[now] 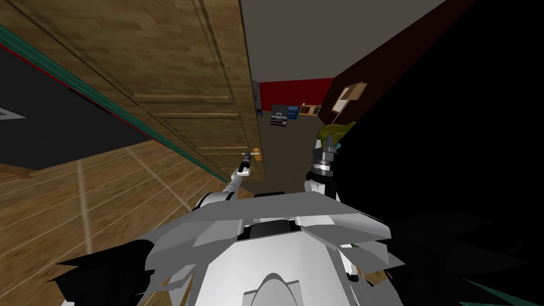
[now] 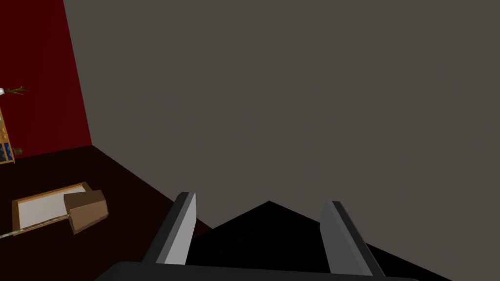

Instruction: Push the door open

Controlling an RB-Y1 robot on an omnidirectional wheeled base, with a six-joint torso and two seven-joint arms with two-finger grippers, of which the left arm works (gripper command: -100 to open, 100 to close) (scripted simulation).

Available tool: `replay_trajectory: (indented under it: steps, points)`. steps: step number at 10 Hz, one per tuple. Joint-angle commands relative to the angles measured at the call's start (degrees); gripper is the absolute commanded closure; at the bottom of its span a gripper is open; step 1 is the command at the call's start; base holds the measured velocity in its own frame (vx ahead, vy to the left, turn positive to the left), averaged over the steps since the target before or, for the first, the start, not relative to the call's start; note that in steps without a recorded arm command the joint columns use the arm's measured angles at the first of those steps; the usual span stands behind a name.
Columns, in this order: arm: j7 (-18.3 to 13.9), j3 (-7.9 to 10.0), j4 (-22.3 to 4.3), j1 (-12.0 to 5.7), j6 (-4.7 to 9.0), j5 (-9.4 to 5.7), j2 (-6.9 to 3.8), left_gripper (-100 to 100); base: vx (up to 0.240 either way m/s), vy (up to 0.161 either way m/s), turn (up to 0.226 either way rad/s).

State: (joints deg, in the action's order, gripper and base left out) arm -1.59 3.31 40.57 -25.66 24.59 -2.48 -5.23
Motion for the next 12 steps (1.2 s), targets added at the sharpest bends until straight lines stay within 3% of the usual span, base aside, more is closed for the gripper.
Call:
replay_trajectory:
  steps: [1, 6, 8, 12]
  points:
    - [0.36, 0.98, -0.29, -0.23, 0.4, -0.28, -0.08, 100, 0.141, -0.134, 0.084]
    - [1.02, 3.22, -0.33, -0.16, 0.28, -0.96, 0.2, 100, 0.132, -0.118, 0.066]
    - [0.91, 4.05, -0.79, -0.18, 0.49, -0.79, -0.59, 100, 0.077, -0.027, 0.058]
    - [0.86, 5.44, -0.95, -0.22, 0.55, -0.24, -0.76, 100, 0.166, -0.061, 0.069]
